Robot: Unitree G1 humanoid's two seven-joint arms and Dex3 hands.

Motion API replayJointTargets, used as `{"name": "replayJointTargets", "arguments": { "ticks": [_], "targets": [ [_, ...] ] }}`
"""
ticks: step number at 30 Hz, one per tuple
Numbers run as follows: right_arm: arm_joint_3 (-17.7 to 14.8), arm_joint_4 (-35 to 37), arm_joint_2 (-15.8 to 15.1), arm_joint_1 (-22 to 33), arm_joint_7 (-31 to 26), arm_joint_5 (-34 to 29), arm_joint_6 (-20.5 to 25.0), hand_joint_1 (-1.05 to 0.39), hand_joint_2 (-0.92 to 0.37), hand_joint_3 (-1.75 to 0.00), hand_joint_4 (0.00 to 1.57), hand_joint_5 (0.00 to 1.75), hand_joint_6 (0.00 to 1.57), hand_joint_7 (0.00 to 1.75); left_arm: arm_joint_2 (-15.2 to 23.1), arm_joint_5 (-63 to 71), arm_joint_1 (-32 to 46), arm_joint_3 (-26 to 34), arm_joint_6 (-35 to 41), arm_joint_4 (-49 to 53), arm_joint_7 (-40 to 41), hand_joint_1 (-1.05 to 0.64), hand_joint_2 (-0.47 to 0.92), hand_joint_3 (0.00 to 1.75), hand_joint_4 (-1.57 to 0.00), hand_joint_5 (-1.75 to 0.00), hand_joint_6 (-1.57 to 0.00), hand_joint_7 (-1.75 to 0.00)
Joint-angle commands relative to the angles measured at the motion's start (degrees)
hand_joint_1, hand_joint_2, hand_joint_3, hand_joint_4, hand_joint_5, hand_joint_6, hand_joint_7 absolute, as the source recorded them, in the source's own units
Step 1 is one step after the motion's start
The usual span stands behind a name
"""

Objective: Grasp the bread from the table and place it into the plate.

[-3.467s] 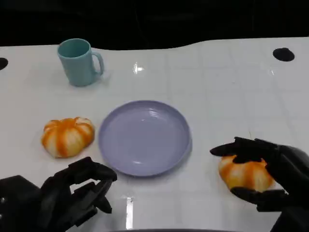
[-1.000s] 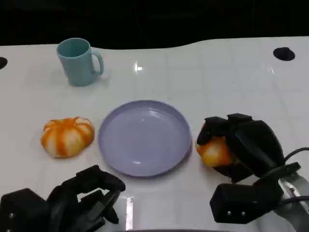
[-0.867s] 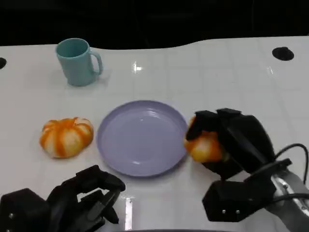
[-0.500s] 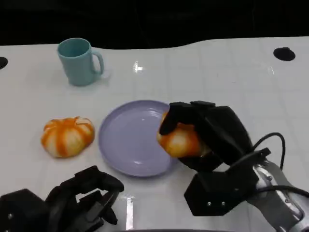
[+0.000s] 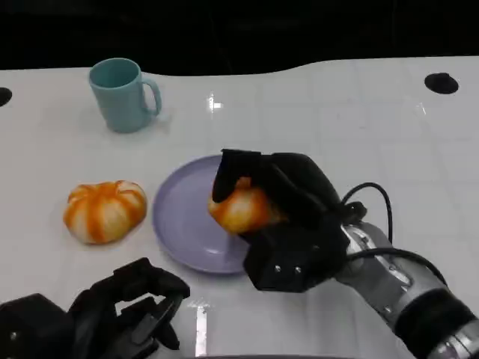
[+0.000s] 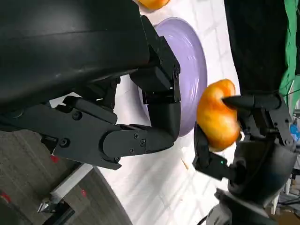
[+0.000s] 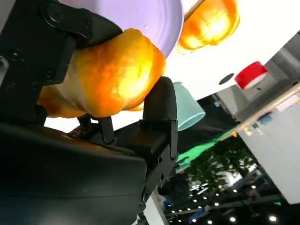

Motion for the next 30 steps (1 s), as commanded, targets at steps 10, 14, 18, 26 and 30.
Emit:
{"name": "replayJointTargets", "arguments": {
  "ticks": [10,14,18,26,30],
  "targets": [
    [3.44,5.05,-0.78,-6.69,9.39,-2.15,4.53,-0.34,-0.80,-0.29,0.28,0.47,0.53,0.06,0.87,-0.05,1.27,0.11,-0.16,-1.88,0.25,-0.42,0.89,0.45,-0.67,-1.75,-0.71,-1.26],
    [5.08,1.48,-2.46,-5.97,12.66,-3.89,7.54,-0.52,-0.91,-0.14,0.07,0.42,0.38,0.00,1.17,0.51,1.67,-0.09,-0.26,-2.79,0.34,-0.42,0.90,0.47,-0.66,-1.75,-0.70,-1.25],
    [5.55,-4.67,-4.73,-3.60,17.30,-3.69,10.04,-0.61,-0.92,-0.16,0.00,0.43,0.29,0.00,1.18,0.65,1.70,-0.33,0.50,-3.59,0.69,-0.41,0.91,0.48,-0.63,-1.75,-0.68,-1.26],
    [5.71,-17.65,-9.54,3.19,23.10,-3.25,11.28,-0.68,-0.92,-0.21,0.00,0.43,0.27,0.00,0.69,-0.23,1.39,-0.26,1.19,-3.61,0.74,-0.43,0.92,0.47,-0.64,-1.75,-0.65,-1.28],
    [4.03,-25.12,-12.09,7.05,26.55,-1.07,11.94,-0.66,-0.92,-0.21,0.00,0.44,0.28,0.01,0.61,-0.08,1.22,-0.26,1.30,-3.60,0.76,-0.43,0.92,0.47,-0.65,-1.75,-0.65,-1.27]
  ]
}}
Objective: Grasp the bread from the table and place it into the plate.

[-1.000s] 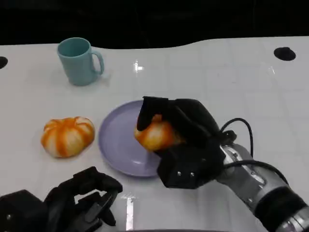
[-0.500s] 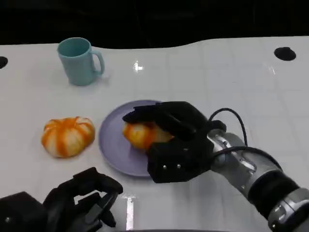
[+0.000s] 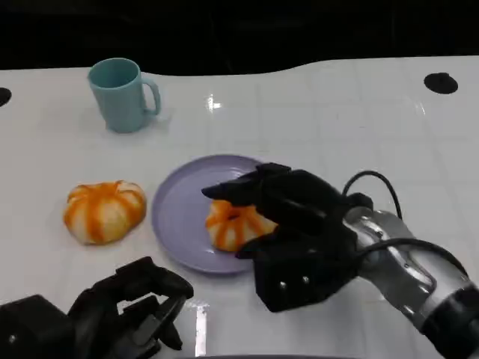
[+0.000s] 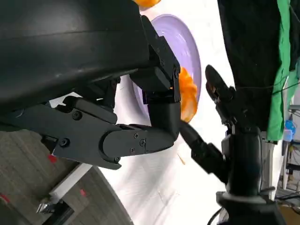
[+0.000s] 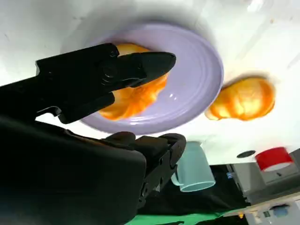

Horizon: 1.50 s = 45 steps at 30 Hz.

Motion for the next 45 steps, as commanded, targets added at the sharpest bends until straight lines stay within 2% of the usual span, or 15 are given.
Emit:
{"name": "replayJointTargets", "arguments": {
  "ticks": [1,10,16,21,25,27,28,29,32,34,38,45],
  "targets": [
    [-2.35,-8.98,-3.69,4.30,3.99,2.84,1.08,-0.65,-0.92,-0.21,0.00,0.45,0.29,0.01,0.29,-0.13,0.14,0.28,0.49,-0.65,0.75,-0.43,0.92,0.47,-0.64,-1.75,-0.66,-1.27],
    [-9.68,-24.93,-10.35,17.02,6.87,11.34,-1.37,-0.57,-0.92,-0.19,0.15,0.58,0.39,0.06,0.21,0.46,-0.51,-0.15,1.55,-1.16,1.51,-0.41,0.92,0.49,-0.64,-1.75,-0.65,-1.28],
    [-14.38,-32.78,-13.24,26.21,9.08,18.36,-1.75,-0.53,-0.92,-0.21,0.25,0.66,0.47,0.09,0.39,1.07,-0.89,-0.46,1.31,-0.99,2.02,-0.41,0.92,0.49,-0.62,-1.75,-0.62,-1.29],
    [-18.69,-38.79,-13.42,32.79,9.18,22.59,0.68,-0.45,-0.92,-0.16,0.40,0.80,0.60,0.16,0.29,0.76,-1.04,-0.52,2.38,-1.63,2.13,-0.42,0.92,0.49,-0.63,-1.75,-0.62,-1.30],
    [-21.65,-40.72,-12.08,36.88,8.07,26.56,0.03,-0.34,-0.92,-0.14,0.55,1.12,0.78,0.35,0.19,0.33,-1.09,-0.43,2.91,-1.87,2.05,-0.41,0.92,0.48,-0.63,-1.75,-0.63,-1.30],
    [-22.62,-41.14,-11.66,38.45,7.93,28.50,-0.81,-0.29,-0.89,-0.28,0.61,1.29,0.77,0.64,0.18,0.44,-1.10,-0.43,2.92,-1.97,2.12,-0.41,0.92,0.48,-0.63,-1.75,-0.63,-1.29],
    [-23.06,-41.43,-11.61,39.19,7.87,29.02,-1.21,-0.28,-0.84,-0.39,0.62,1.34,0.74,0.77,0.15,0.43,-1.11,-0.41,2.93,-2.04,2.14,-0.41,0.92,0.48,-0.63,-1.75,-0.63,-1.29],
    [-23.40,-41.69,-11.57,39.77,7.80,29.29,-1.45,-0.26,-0.76,-0.59,0.62,1.49,0.72,0.91,0.14,0.41,-1.14,-0.40,3.00,-2.10,2.13,-0.41,0.92,0.48,-0.62,-1.75,-0.63,-1.29],
    [-24.29,-43.03,-11.60,41.41,7.71,29.56,-0.98,-0.18,-0.60,-0.96,0.63,1.71,0.72,1.11,0.06,0.10,-1.11,-0.24,3.36,-2.37,2.07,-0.42,0.92,0.48,-0.63,-1.75,-0.65,-1.30],
    [-24.82,-43.81,-11.50,42.39,8.01,30.21,-0.57,-0.15,-0.55,-1.08,0.69,1.74,0.73,1.22,0.11,-0.15,-1.00,-0.10,3.70,-2.71,2.09,-0.42,0.92,0.48,-0.64,-1.75,-0.65,-1.30],
    [-25.43,-44.37,-11.54,43.84,8.10,31.16,-1.14,-0.15,-0.50,-1.18,0.76,1.75,0.73,1.35,0.36,-0.47,-1.06,0.16,4.19,-3.20,1.99,-0.42,0.92,0.47,-0.64,-1.75,-0.65,-1.30],
    [-25.85,-45.48,-10.03,46.82,7.05,31.15,-0.05,-0.15,-0.49,-1.21,0.82,1.75,0.73,1.39,1.07,0.01,-1.77,0.63,4.48,-3.13,1.91,-0.40,0.92,0.48,-0.61,-1.75,-0.63,-1.30]
  ]
}}
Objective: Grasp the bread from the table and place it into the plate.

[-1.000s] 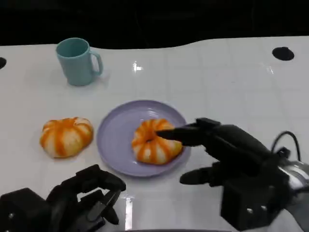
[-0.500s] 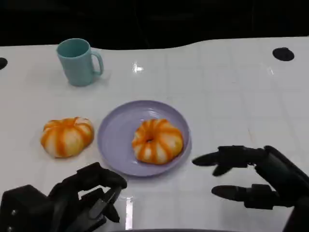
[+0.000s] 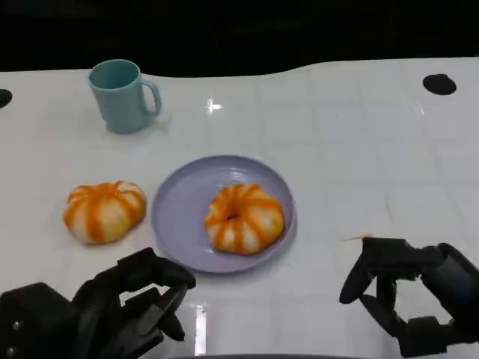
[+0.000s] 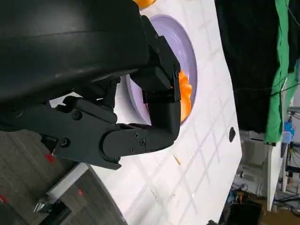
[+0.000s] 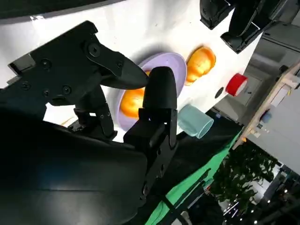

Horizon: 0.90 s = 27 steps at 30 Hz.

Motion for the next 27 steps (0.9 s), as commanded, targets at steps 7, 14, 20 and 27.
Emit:
{"name": "replayJointTargets", "arguments": {
  "ticks": [7,14,20,27],
  "targets": [
    [0.28,4.33,4.37,2.09,-4.48,-0.73,-3.18,-0.15,-0.47,-1.30,0.84,1.75,0.69,1.55,1.94,-0.73,-1.03,1.89,0.06,0.55,-0.61,-0.39,0.92,0.47,-0.61,-1.75,-0.63,-1.31],
    [0.59,8.48,5.36,1.04,-6.97,-3.17,-7.00,-0.17,-0.42,-1.40,0.94,1.75,0.68,1.69,2.34,-1.06,-1.03,2.45,-0.33,0.86,-1.03,-0.38,0.92,0.47,-0.62,-1.75,-0.64,-1.32],
    [0.35,9.18,5.50,0.77,-8.17,-3.74,-7.79,-0.18,-0.41,-1.42,0.97,1.75,0.70,1.71,2.29,-1.47,-1.07,2.44,-0.44,1.16,-1.44,-0.41,0.92,0.50,-0.63,-1.75,-0.59,-1.43],
    [0.04,9.72,5.35,0.01,-8.62,-3.76,-7.61,-0.18,-0.40,-1.40,0.98,1.75,0.71,1.71,2.36,-0.77,-1.47,2.12,-1.63,2.65,-1.64,-0.42,0.92,0.51,-0.67,-1.75,-0.59,-1.49]
  ]
}}
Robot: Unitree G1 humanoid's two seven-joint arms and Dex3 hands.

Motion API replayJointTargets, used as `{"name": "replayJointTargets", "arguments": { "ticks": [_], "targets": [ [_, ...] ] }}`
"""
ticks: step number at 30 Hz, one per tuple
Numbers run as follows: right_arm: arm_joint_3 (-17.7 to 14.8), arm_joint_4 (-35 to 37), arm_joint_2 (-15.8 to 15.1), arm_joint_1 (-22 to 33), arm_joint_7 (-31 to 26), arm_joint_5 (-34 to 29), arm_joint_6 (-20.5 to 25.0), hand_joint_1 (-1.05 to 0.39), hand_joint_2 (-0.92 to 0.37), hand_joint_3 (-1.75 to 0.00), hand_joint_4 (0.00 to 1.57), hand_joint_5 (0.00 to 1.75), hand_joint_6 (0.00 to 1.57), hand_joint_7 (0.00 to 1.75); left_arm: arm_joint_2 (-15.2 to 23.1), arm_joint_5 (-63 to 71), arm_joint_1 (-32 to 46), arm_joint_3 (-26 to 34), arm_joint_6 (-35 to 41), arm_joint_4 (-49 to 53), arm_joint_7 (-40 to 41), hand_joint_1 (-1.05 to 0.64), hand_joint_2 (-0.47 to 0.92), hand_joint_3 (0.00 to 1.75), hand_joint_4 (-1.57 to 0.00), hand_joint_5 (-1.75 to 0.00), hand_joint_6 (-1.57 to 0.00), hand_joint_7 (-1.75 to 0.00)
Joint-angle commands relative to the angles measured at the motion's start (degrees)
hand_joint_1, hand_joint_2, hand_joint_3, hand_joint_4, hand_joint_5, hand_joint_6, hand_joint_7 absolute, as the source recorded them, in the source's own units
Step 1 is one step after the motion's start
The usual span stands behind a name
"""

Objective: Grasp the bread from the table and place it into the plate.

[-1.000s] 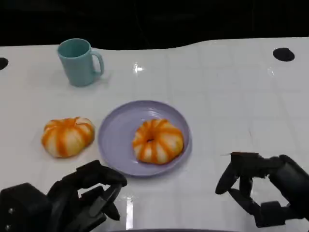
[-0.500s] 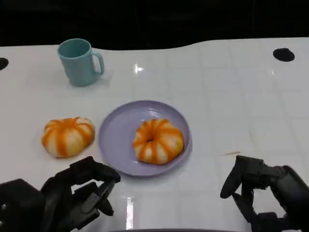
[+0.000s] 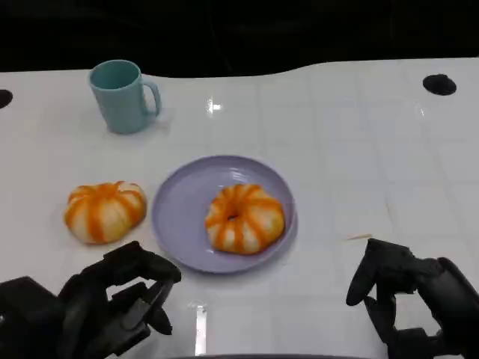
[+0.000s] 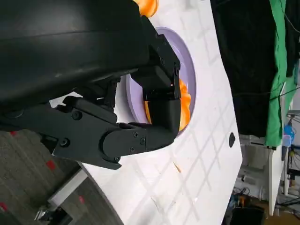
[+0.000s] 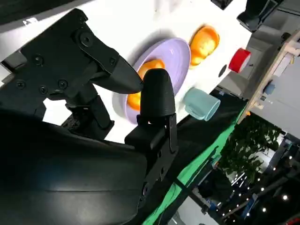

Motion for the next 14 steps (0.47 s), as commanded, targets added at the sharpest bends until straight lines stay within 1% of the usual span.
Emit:
{"name": "replayJointTargets", "arguments": {
  "ticks": [1,10,14],
  "targets": [
    [-0.85,0.84,-0.33,-0.72,-0.71,-0.09,-0.21,-0.18,-0.39,-1.40,0.98,1.75,0.71,1.71,0.81,0.27,-0.42,0.05,-1.06,1.21,-0.34,-0.42,0.92,0.51,-0.67,-1.75,-0.59,-1.49],
    [-1.17,1.65,-0.25,-1.32,-0.64,0.58,-0.92,-0.10,-0.33,-1.45,0.99,1.75,0.76,1.65,1.27,0.94,-0.13,-0.33,-0.27,0.58,-0.03,-0.39,0.92,0.53,-0.72,-1.75,-0.58,-1.53],
    [-1.22,1.74,-0.22,-1.35,-0.65,0.68,-0.84,-0.10,-0.31,-1.47,1.00,1.75,0.77,1.63,1.55,1.07,-0.12,-0.43,0.74,0.22,0.19,-0.39,0.92,0.53,-0.71,-1.75,-0.57,-1.53]
  ]
}}
